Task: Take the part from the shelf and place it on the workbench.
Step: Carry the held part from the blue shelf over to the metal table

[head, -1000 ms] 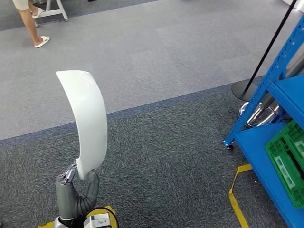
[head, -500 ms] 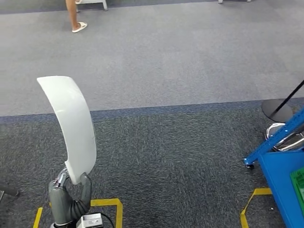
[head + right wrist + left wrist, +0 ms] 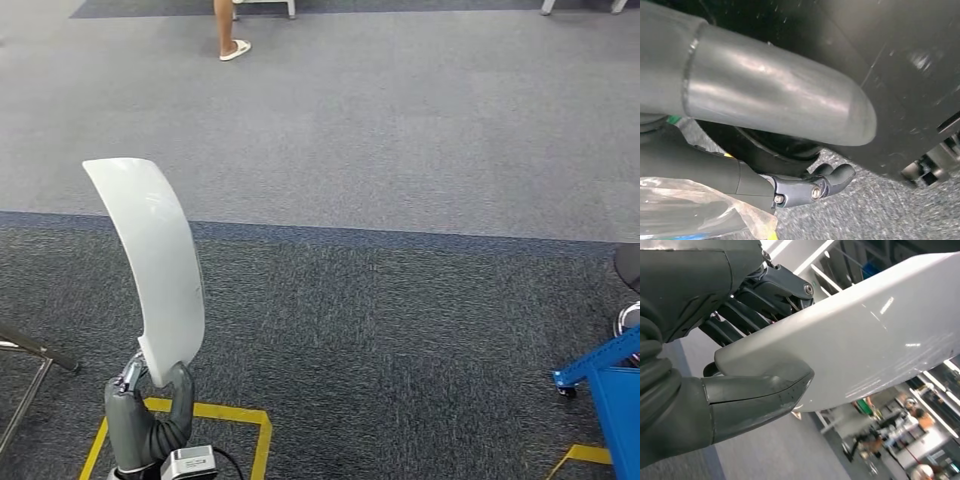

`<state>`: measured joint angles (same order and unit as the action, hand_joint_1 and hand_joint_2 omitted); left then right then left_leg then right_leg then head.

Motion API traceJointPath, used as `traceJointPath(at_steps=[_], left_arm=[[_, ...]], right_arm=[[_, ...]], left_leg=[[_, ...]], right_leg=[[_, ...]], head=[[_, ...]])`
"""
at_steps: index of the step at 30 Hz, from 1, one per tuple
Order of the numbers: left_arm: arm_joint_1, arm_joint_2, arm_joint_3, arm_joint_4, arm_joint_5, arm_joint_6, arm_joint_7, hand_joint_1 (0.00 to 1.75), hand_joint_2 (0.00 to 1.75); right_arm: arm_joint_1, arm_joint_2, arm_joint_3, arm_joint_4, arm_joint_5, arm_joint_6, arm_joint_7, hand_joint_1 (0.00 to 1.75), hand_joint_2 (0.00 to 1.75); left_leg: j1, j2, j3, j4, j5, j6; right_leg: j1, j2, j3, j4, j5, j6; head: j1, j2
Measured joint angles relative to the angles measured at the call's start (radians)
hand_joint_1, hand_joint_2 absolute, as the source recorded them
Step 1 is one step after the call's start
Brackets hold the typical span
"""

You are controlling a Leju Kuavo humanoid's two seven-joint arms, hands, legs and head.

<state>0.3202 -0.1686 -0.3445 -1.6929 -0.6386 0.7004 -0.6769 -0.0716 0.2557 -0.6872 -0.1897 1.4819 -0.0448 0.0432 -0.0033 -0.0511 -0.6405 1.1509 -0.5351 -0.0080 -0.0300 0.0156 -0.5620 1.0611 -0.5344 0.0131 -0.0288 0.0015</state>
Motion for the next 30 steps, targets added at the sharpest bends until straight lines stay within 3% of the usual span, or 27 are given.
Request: traceJointPath(at_steps=[2,3,4,6,8,10,12,14,16,18,19,20,21,23,25,27,28,30], left_arm=[[-0.004,0.000,-0.001,0.002,0.000,0.000,0.001,1.75,1.75],[-0.005,0.000,-0.001,0.004,0.001,0.000,0.002,1.75,1.75],[-0.005,0.000,-0.001,0.006,0.001,0.000,0.003,1.75,1.75],[-0.005,0.000,-0.001,0.008,0.002,0.000,0.004,1.75,1.75],[-0.006,0.000,-0.001,0.008,0.003,0.000,0.004,1.75,1.75],[-0.008,0.000,-0.002,0.008,0.004,0.000,0.005,1.75,1.75],[-0.008,0.000,-0.002,0.008,0.005,0.000,0.005,1.75,1.75],[-0.007,-0.001,-0.002,0.008,0.005,0.000,0.005,1.75,1.75],[-0.010,-0.002,-0.003,0.009,0.005,0.000,0.005,1.75,1.75],[-0.012,-0.002,-0.003,0.011,0.005,0.000,0.005,1.75,1.75],[-0.012,-0.002,-0.003,0.013,0.005,0.000,0.005,1.75,1.75],[-0.012,-0.002,-0.003,0.014,0.005,0.000,0.005,1.75,1.75],[-0.012,-0.002,-0.003,0.016,0.006,0.000,0.006,1.75,1.75],[-0.013,-0.002,-0.003,0.016,0.009,0.000,0.008,1.75,1.75],[-0.014,-0.001,-0.003,0.016,0.012,-0.001,0.011,1.75,1.75],[-0.014,0.000,-0.002,0.016,0.016,-0.001,0.013,1.75,1.75],[-0.014,0.001,-0.002,0.016,0.017,-0.001,0.013,1.75,1.75],[-0.015,0.002,-0.003,0.016,0.017,0.000,0.014,1.75,1.75]], right_arm=[[0.003,0.000,0.000,0.000,0.000,0.001,0.001,0.00,0.00],[0.003,0.000,0.000,0.000,0.001,0.001,0.000,0.00,0.00],[0.003,0.000,0.000,0.000,0.002,0.001,-0.002,0.00,0.00],[0.001,0.000,0.000,0.000,0.006,-0.002,-0.010,0.00,0.00],[0.001,0.000,0.001,0.000,0.010,-0.006,-0.016,0.00,0.00],[0.000,0.000,0.002,0.000,0.012,-0.007,-0.020,0.00,0.00],[-0.004,0.000,0.006,0.000,0.014,-0.008,-0.022,0.00,0.00],[-0.009,0.000,0.011,-0.001,0.016,-0.008,-0.022,0.00,0.00],[-0.010,0.000,0.015,-0.001,0.016,-0.008,-0.023,0.00,0.00],[-0.007,0.000,0.016,-0.001,0.013,-0.009,-0.022,0.00,0.00],[-0.004,-0.001,0.015,-0.001,0.011,-0.010,-0.021,0.00,0.00],[-0.003,-0.002,0.015,-0.001,0.010,-0.011,-0.020,0.00,0.00],[-0.003,-0.003,0.015,-0.001,0.009,-0.012,-0.018,0.00,0.00],[-0.002,-0.004,0.015,-0.001,0.009,-0.011,-0.018,0.00,0.00],[-0.001,-0.003,0.015,0.000,0.010,-0.011,-0.017,0.00,0.00],[0.000,-0.002,0.015,-0.001,0.012,-0.010,-0.016,0.00,0.00],[-0.001,-0.002,0.016,-0.001,0.012,-0.010,-0.016,0.00,0.00],[-0.003,0.001,0.016,-0.001,0.012,-0.010,-0.016,0.00,0.00]], left_leg=[[0.003,0.033,-0.059,0.119,-0.047,-0.007],[0.005,0.038,-0.078,0.155,-0.053,-0.008],[0.006,0.040,-0.081,0.158,-0.039,-0.006],[0.004,0.055,-0.040,0.063,0.029,0.003],[-0.009,0.101,0.014,-0.049,0.070,0.019],[-0.021,0.128,0.031,-0.089,0.065,0.029],[-0.021,0.109,0.034,-0.102,0.066,0.035],[-0.014,0.087,0.047,-0.120,0.071,0.040],[-0.009,0.064,0.055,-0.128,0.073,0.046],[-0.009,0.038,0.055,-0.128,0.071,0.050],[-0.009,0.023,0.057,-0.128,0.070,0.051],[-0.009,0.007,0.058,-0.127,0.069,0.050],[-0.009,-0.009,0.061,-0.126,0.067,0.048],[-0.008,-0.036,0.061,-0.119,0.062,0.041],[-0.007,-0.057,0.056,-0.114,0.060,0.031],[-0.004,-0.077,0.052,-0.114,0.061,0.022],[-0.005,-0.071,0.050,-0.108,0.057,0.018],[-0.005,-0.024,0.023,-0.049,0.025,0.006]], right_leg=[[0.003,-0.029,0.004,-0.001,-0.004,-0.006],[0.004,-0.043,0.005,-0.001,-0.007,-0.008],[0.005,-0.056,0.008,-0.001,-0.010,-0.009],[0.008,-0.080,0.017,-0.002,-0.017,-0.007],[0.011,-0.100,0.024,-0.004,-0.025,-0.002],[0.014,-0.121,0.030,-0.009,-0.030,0.005],[0.015,-0.138,0.040,-0.015,-0.033,0.014],[0.013,-0.100,0.036,0.004,-0.050,0.022],[0.011,-0.041,-0.014,0.096,-0.091,0.025],[0.012,-0.022,-0.086,0.208,-0.123,0.027],[0.013,-0.019,-0.107,0.229,-0.114,0.027],[0.013,-0.016,-0.110,0.214,-0.088,0.027],[0.013,-0.008,-0.095,0.165,-0.047,0.026],[0.008,0.034,-0.047,0.048,0.013,0.022],[0.007,0.062,-0.018,-0.007,0.021,0.017],[0.006,0.047,-0.011,-0.012,0.021,0.009],[0.005,0.037,-0.007,-0.014,0.020,0.004],[0.001,0.011,0.002,-0.019,0.018,-0.005]], head=[[-0.004,0.000],[-0.004,0.000],[-0.005,0.000],[-0.005,0.000],[-0.005,0.000],[-0.006,0.000],[-0.007,0.000],[-0.005,0.000],[0.000,0.000],[0.003,0.000],[0.003,0.000],[0.003,0.000],[0.004,0.000],[0.004,0.000],[0.003,0.000],[0.003,0.000],[0.002,0.000],[-0.008,0.000]])
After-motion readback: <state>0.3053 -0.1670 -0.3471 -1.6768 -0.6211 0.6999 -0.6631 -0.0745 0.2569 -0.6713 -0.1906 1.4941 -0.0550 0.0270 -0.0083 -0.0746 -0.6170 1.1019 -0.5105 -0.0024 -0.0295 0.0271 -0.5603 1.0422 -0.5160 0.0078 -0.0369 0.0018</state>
